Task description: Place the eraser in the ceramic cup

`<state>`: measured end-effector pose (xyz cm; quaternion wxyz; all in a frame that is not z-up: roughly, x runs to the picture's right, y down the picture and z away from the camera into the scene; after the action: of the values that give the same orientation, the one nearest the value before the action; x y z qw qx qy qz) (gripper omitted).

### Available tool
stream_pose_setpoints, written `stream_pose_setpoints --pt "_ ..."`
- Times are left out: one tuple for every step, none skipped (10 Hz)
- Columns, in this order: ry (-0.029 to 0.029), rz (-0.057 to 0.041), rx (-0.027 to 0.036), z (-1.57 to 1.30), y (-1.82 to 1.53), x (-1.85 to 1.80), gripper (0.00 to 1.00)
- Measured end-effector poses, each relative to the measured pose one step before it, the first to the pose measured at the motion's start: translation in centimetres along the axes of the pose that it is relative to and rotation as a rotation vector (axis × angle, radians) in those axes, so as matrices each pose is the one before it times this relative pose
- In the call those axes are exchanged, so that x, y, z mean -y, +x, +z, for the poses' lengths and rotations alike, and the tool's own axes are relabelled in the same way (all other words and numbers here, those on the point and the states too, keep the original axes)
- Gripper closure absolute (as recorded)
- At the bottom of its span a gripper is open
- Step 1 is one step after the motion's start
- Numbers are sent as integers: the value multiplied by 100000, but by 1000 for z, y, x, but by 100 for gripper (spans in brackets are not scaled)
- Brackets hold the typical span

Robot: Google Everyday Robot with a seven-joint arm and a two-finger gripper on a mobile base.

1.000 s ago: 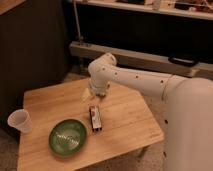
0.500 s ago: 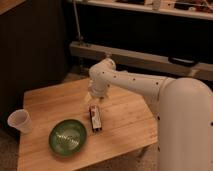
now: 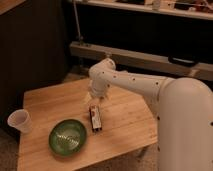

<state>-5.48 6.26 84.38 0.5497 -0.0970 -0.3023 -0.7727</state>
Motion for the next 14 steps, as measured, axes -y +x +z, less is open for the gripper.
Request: stream_pose_setpoints --pt "-264 -78 -81 99 -53 -9 20" --pt "-1116 419 -436 388 -171 264 20" --pt "-908 227 -231 751 -348 488 20" --pt "-2868 -221 -388 1564 -590 961 20" --pt "-1176 -407 -240 761 -238 606 20" --pt "-1566 -497 -308 406 -55 122 20" --pt "-1385 -84 -74 194 -72 248 20" --pt "-1982 -532 17 506 26 380 20" --pt "-1401 -662 52 471 125 487 20" --pt "-1202 -67 133 376 105 150 20" --pt "-720 436 1204 711 -3 -54 20" --pt "-168 685 1101 748 17 -142 20" --pt "27 804 1601 1078 -71 -94 20" --pt "797 678 2817 1644 -132 101 21"
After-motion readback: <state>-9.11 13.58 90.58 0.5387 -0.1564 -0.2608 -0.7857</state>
